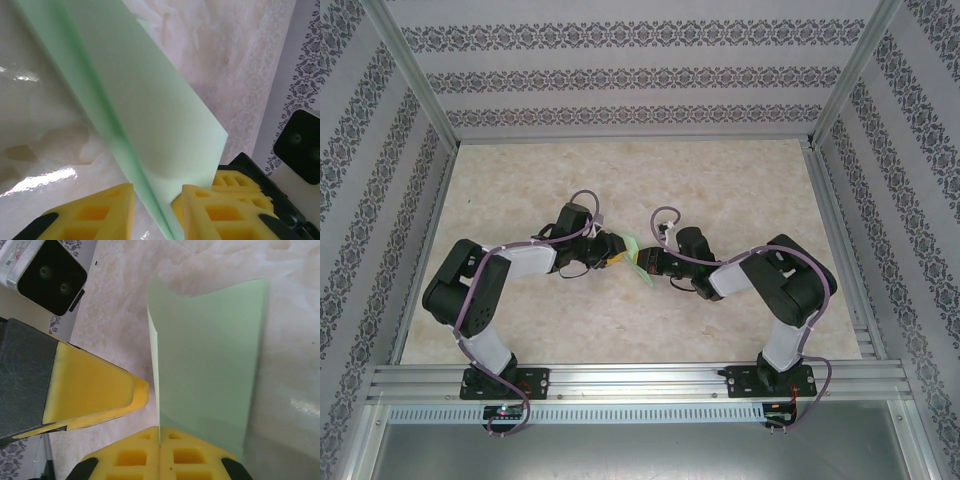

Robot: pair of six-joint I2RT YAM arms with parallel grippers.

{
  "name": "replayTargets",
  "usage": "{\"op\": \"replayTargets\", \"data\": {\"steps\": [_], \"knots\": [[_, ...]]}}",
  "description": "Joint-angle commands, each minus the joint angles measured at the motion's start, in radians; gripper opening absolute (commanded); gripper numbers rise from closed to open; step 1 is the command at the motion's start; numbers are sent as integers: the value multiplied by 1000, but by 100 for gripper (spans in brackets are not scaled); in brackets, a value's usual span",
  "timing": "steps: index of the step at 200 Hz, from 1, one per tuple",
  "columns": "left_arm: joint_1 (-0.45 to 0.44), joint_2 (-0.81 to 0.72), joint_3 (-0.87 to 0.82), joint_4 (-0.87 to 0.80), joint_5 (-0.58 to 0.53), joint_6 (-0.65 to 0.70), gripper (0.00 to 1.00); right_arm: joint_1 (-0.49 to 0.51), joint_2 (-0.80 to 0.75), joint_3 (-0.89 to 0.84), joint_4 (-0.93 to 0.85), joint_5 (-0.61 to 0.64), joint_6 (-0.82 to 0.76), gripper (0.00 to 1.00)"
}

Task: Fold a paper plane with a square sheet of paper (pick it up from the middle)
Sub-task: Fold the wing for the fifth time at the center of the table.

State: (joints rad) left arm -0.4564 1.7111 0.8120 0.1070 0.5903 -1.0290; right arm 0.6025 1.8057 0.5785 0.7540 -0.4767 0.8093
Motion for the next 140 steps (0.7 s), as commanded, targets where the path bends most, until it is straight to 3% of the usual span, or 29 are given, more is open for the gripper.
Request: {"op": "replayTargets", "data": {"steps": [1, 54, 140], "knots": [[-19, 17, 13, 94, 11, 18, 29, -18, 33, -25, 74, -26, 73, 0], [-28, 47, 10, 144, 14, 22, 25, -32, 63, -62, 163, -42, 135, 0], [-35, 75, 7, 158, 26, 36, 23, -30, 97, -39, 88, -72, 120, 0]]}}
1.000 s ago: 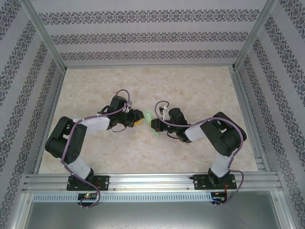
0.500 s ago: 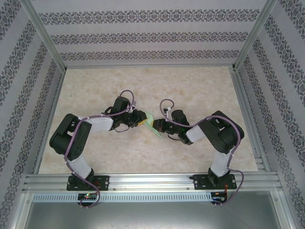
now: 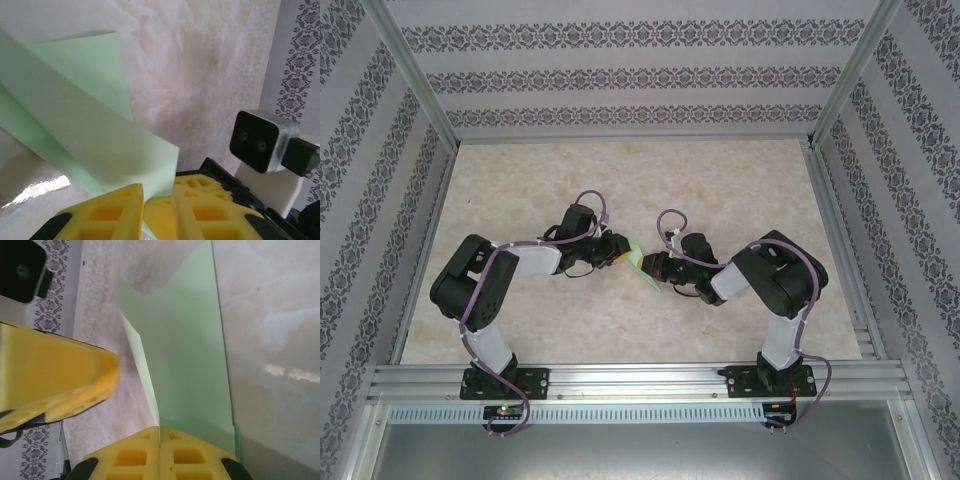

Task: Fold a paper plane with a square sheet of paper (pick it up from the middle)
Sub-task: Fold the wing for the fifth time at the center of the table.

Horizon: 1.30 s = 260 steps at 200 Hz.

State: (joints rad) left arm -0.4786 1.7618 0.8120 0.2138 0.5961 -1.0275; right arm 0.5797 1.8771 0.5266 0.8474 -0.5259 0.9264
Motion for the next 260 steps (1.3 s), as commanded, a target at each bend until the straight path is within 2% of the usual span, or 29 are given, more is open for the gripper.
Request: {"op": "replayTargets", "data": {"steps": [1, 128, 214, 260], "knots": [[-13, 25, 7, 52, 20, 35, 23, -8, 26, 13, -6, -23, 4, 0], [-21, 84, 21, 67, 42, 44, 19, -10, 45, 26, -69, 1, 9, 0], [-20, 112, 27, 11, 0, 63, 18, -11, 27, 43, -146, 0, -15, 0], [-21, 119, 34, -23, -18, 70, 18, -11, -19, 70, -244, -2, -56, 9]]}}
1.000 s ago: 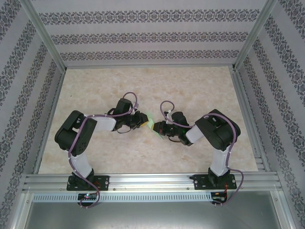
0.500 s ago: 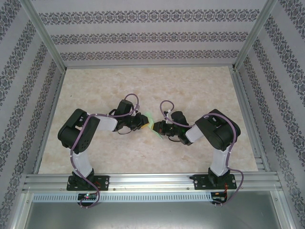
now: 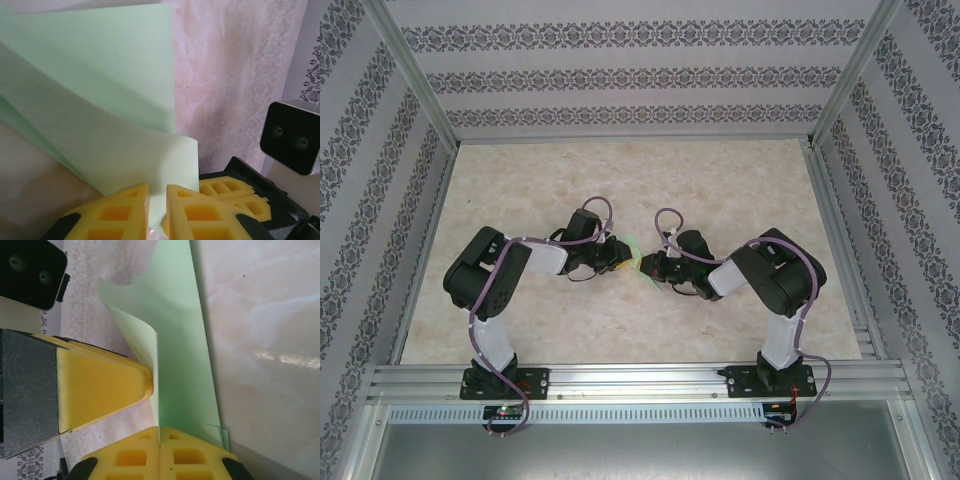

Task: Fold a paper plane with a square sheet of paper (pick it up from the middle)
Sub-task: Fold the wing for the fifth time at the center of the table.

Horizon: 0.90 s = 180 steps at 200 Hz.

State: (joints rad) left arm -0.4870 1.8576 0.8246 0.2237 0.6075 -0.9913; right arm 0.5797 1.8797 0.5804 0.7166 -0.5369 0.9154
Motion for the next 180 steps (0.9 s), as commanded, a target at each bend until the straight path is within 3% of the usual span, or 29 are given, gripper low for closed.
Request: {"op": "replayTargets", "data": {"steps": [1, 53, 101, 180], "knots": [[-12, 23, 23, -34, -30, 35, 18, -11, -22, 17, -116, 9, -46, 9], [-12, 40, 29, -69, -43, 39, 17, -11, -117, 47, -265, 5, -120, 21], [-13, 45, 35, -76, -40, 39, 17, -8, -172, 66, -431, 0, -263, 22], [-13, 17, 71, -76, -1, 60, 19, -12, -116, 39, -397, 26, -221, 6]]}}
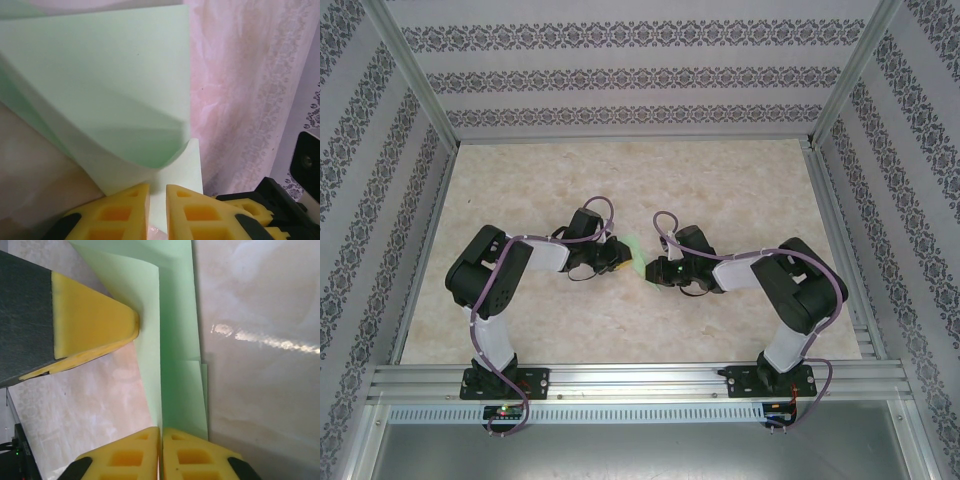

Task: Fold a paper plane with a square sheet of paper (pick it up from the middle)
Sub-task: Fold the wing for the fifth time at the center of the table.

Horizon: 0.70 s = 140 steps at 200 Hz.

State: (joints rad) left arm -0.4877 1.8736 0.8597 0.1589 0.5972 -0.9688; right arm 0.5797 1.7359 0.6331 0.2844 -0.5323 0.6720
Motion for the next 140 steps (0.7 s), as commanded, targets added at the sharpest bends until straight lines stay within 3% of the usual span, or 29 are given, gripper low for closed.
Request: {"op": "replayTargets", "data": {"steps": [1, 65, 140], "knots": [[-11, 0, 36, -10, 10, 38, 19, -12, 29, -15, 35, 21, 24, 6], [-14, -81, -22, 88, 59, 29, 24, -30, 66, -65, 178, 9, 143, 3], [-52, -36, -32, 126, 78, 21, 20, -46, 96, -79, 183, 12, 197, 0]]}}
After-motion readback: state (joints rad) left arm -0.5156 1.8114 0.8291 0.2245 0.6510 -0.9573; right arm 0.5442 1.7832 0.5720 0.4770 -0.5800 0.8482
